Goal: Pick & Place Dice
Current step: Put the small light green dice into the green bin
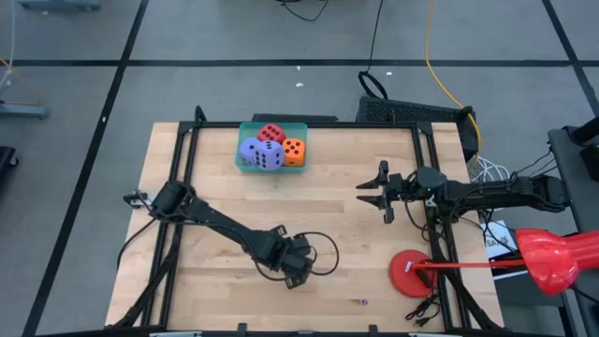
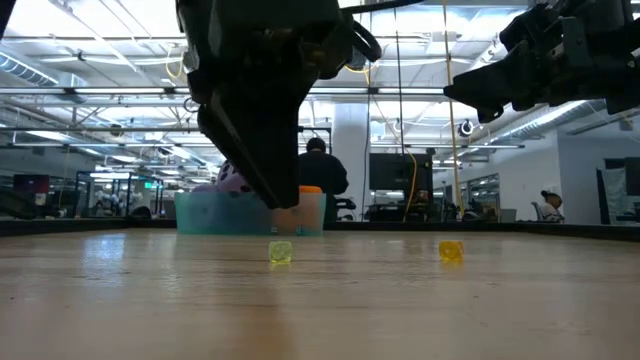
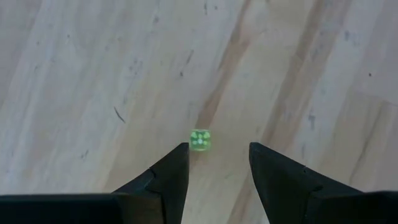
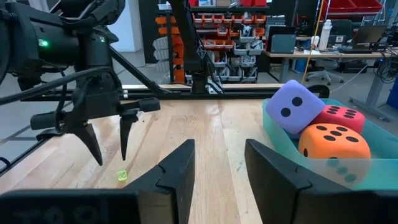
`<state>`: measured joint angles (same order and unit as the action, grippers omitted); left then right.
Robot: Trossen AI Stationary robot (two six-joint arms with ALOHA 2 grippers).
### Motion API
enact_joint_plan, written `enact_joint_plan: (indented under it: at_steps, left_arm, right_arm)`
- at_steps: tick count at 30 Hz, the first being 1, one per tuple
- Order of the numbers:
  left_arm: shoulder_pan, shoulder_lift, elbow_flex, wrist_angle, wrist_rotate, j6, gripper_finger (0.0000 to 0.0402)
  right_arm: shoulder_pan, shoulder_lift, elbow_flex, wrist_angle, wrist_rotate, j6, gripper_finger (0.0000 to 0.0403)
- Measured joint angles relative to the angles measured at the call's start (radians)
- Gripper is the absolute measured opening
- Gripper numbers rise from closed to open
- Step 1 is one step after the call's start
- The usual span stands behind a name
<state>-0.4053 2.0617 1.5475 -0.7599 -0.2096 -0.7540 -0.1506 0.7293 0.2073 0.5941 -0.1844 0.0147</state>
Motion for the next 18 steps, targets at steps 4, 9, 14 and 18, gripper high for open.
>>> enact_joint_plan:
  at_steps: [4,9,14,18]
  left_arm:
    - [0.002,0.000,-0.008,-0.007,0.000,-0.004,0.0179]
    - [0.001,-0.001,-0.038,-0.008,0.004,-0.019,0.0179]
    - [0.002,-0.001,-0.042,0.001,0.003,-0.018,0.0179]
    - [0.001,-0.001,-0.042,-0.001,0.003,-0.018,0.0179]
  right_arm:
    - [0.000,0.000,0.000,0.000,0.000,0.000,0.0130]
    - [0.000,0.000,0.000,0.000,0.000,0.000,0.0130]
    - [0.000,0.000,0.000,0.000,0.000,0.000,0.0130]
    - [0.000,0.000,-0.001,0.000,0.000,0.000,0.0130]
